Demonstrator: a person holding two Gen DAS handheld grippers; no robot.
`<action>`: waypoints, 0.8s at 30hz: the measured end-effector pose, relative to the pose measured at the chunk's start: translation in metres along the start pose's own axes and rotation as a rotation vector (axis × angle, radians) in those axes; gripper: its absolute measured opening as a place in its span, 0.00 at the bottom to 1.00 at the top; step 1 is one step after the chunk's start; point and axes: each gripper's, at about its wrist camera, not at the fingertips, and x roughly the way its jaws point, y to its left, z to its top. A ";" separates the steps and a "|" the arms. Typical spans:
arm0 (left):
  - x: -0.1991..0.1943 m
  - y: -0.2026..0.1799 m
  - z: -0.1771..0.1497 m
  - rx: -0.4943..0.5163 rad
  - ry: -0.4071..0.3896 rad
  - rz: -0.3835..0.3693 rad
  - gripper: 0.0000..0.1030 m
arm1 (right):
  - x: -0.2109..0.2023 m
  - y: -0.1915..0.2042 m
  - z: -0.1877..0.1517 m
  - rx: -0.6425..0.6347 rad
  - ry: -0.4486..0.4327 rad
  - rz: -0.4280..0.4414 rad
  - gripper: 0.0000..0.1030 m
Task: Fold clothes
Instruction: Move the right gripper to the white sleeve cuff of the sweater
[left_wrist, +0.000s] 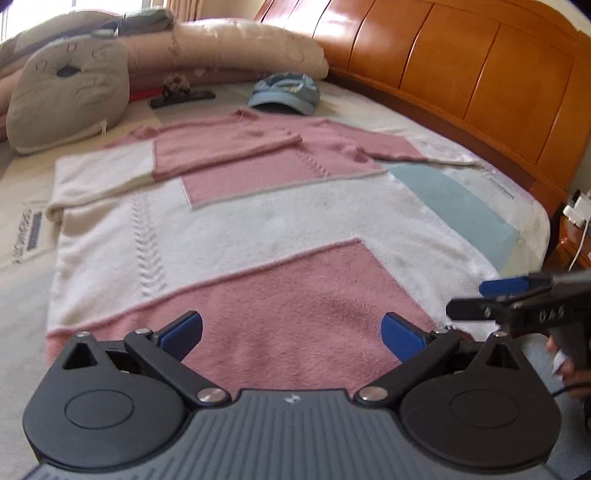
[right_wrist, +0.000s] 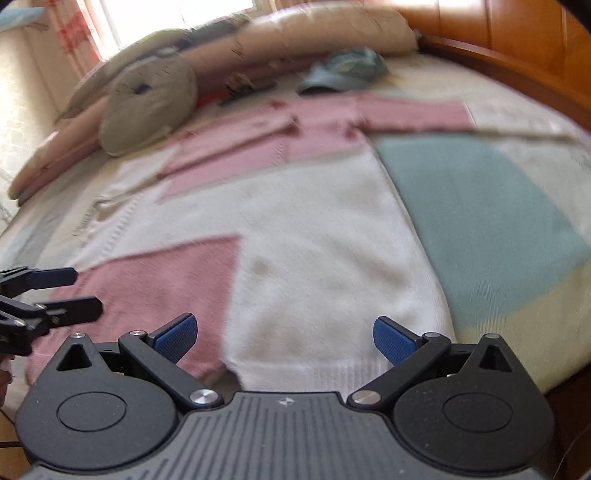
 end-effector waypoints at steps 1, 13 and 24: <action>0.003 -0.002 -0.001 0.002 0.003 0.002 0.99 | 0.003 -0.004 -0.004 0.009 0.001 -0.001 1.00; 0.032 -0.020 0.018 0.074 0.011 0.069 0.99 | -0.011 -0.037 0.020 0.072 -0.041 0.109 1.00; 0.061 -0.034 0.042 0.074 -0.044 0.044 0.99 | -0.002 -0.156 0.107 0.169 -0.232 -0.023 1.00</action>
